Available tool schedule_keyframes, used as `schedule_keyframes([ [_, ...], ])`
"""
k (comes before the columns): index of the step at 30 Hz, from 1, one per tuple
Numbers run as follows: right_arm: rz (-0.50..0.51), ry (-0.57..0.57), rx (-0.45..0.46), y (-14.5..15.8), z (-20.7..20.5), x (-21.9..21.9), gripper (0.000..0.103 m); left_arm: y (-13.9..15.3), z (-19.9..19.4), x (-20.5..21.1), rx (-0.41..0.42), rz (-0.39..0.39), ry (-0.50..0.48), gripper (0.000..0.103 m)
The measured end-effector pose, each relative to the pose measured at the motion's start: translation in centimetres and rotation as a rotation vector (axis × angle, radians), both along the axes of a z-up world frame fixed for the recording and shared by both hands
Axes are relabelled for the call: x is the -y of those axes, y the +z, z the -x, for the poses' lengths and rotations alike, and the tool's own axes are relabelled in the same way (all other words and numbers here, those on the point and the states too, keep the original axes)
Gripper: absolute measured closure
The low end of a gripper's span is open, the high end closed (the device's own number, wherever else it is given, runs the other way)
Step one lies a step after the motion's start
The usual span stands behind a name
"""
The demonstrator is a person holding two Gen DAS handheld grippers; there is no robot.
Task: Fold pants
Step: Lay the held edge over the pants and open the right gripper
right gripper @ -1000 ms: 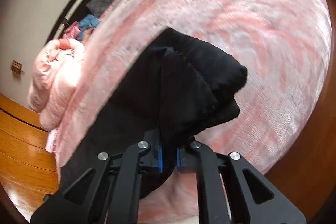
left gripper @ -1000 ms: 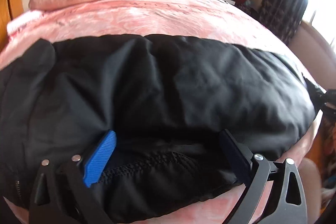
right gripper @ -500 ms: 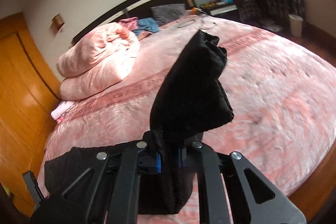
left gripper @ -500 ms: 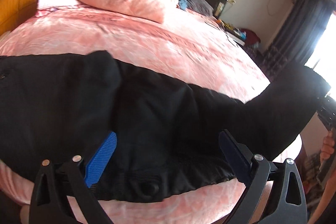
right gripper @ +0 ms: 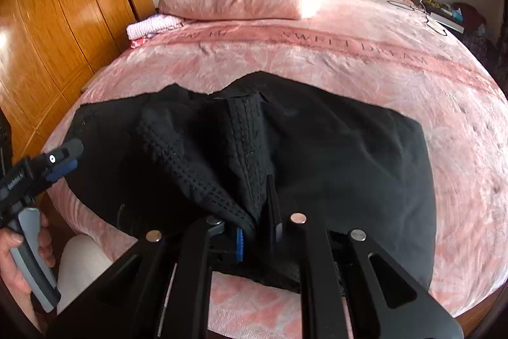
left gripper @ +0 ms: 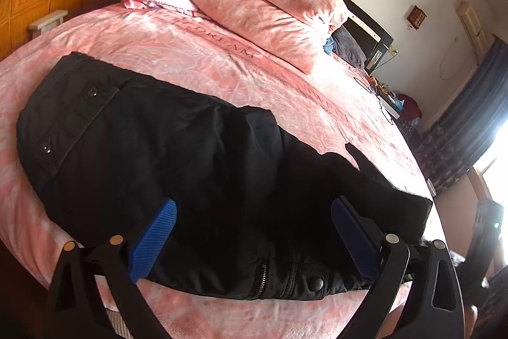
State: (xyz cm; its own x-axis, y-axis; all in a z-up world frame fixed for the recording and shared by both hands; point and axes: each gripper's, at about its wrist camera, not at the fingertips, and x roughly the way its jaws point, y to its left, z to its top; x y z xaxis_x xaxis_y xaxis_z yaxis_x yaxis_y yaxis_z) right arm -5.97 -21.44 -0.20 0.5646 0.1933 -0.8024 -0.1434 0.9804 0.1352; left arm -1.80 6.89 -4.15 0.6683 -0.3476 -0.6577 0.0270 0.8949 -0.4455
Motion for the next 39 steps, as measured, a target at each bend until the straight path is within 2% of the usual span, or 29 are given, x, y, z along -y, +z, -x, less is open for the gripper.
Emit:
schedule_keyframes([
  [3,0.02,0.012,-0.043,-1.7,0.2,-0.5,0.087,-0.4,0.0,0.2,-0.014,0.004,-0.015,0.004],
  [6,0.067,0.057,-0.07,-2.5,0.8,-1.3,0.074,-0.6,-0.2,1.0,-0.019,0.007,-0.041,0.004],
  [7,0.066,0.077,-0.075,-2.5,1.0,-1.5,0.062,-0.6,-0.1,1.1,-0.018,0.007,-0.046,0.004],
  [8,0.052,0.1,-0.089,-2.5,1.3,-1.6,0.042,-0.5,-0.1,1.3,-0.015,0.007,-0.053,0.004],
  [9,0.015,0.131,-0.104,-2.2,1.7,-1.7,0.031,-0.4,-0.1,1.5,-0.012,0.005,-0.058,0.004],
  [10,-0.03,0.152,-0.101,-1.7,2.2,-1.7,0.025,-0.3,0.0,1.6,-0.011,0.003,-0.061,0.004],
  [14,-0.102,0.151,-0.037,0.4,3.6,-1.3,0.026,-0.2,0.0,1.6,-0.01,-0.002,-0.062,0.004],
  [19,-0.058,0.17,-0.048,-0.1,3.4,-2.7,0.026,-0.3,0.1,1.4,-0.021,0.003,-0.055,0.004],
  [21,-0.024,0.163,-0.055,-0.7,2.9,-3.2,0.03,-0.4,0.2,1.4,-0.025,-0.008,-0.055,0.004],
  [22,-0.011,0.153,-0.06,-1.1,2.6,-3.3,0.037,-0.5,0.2,1.4,-0.025,-0.013,-0.056,0.004],
  [23,-0.002,0.134,-0.07,-1.6,2.2,-3.2,0.05,-0.6,0.2,1.4,-0.028,-0.02,-0.057,0.004],
  [25,-0.047,0.114,-0.1,-2.5,1.6,-2.4,0.063,-0.8,0.2,1.2,-0.033,-0.018,-0.056,0.004],
  [26,-0.079,0.113,-0.113,-2.8,1.4,-2.0,0.081,-0.9,0.1,1.0,-0.038,-0.014,-0.053,0.004],
  [29,-0.15,0.098,-0.12,-2.6,1.1,-1.0,0.095,-1.0,0.0,0.6,-0.042,-0.014,-0.046,0.004],
  [35,-0.151,0.199,-0.031,1.2,2.5,-2.4,0.097,-1.1,0.0,-0.2,-0.039,-0.005,-0.031,0.004],
  [39,-0.139,0.237,-0.093,-0.3,2.0,-4.0,0.096,-1.1,0.0,-0.4,-0.041,0.001,-0.026,0.004],
])
